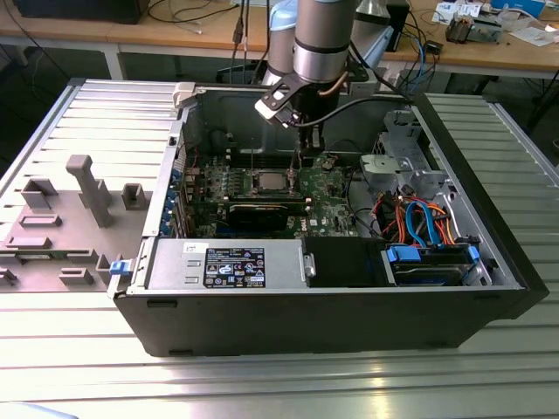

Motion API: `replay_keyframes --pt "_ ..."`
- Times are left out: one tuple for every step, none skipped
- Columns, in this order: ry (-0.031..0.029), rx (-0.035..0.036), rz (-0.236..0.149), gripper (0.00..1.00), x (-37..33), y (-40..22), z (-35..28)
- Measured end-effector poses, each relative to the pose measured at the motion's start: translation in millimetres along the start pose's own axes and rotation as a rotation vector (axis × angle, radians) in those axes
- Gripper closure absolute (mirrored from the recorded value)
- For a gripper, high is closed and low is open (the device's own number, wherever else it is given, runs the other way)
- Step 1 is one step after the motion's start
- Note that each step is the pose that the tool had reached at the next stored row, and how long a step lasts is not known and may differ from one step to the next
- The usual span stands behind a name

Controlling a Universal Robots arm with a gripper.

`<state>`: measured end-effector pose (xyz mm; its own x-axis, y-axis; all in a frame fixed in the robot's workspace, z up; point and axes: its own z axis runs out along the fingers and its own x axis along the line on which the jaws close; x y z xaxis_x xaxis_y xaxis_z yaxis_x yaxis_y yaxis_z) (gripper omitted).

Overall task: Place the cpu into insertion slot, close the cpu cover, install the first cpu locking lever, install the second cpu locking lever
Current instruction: 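Close the cpu cover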

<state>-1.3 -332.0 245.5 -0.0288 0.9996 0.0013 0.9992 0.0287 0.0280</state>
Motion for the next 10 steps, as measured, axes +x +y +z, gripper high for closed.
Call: replay_keyframes --pt "0.0 0.0 0.0 0.89 0.1 -1.5 0.0" --pt "0.0001 0.0 0.0 0.89 0.2 -4.3 -0.1" --pt "0.0 0.0001 0.0 0.89 0.2 -6.1 -0.2" --pt "0.0 0.0 0.0 0.89 0.3 -8.8 -0.2" --pt "0.0 0.0 0.0 0.89 0.3 -10.6 -0.2" --pt "0.0 0.0 0.0 0.89 0.4 -12.0 -0.3" --pt "0.0 0.0 0.0 0.89 0.5 -16.0 -0.4" --pt "0.0002 -0.0001 0.0 0.89 0.6 -18.7 -0.4" --pt "0.0 0.0 0.0 0.89 0.8 -22.4 -0.3" --pt "0.0001 0.0 0.0 0.89 0.8 -24.4 -0.2"
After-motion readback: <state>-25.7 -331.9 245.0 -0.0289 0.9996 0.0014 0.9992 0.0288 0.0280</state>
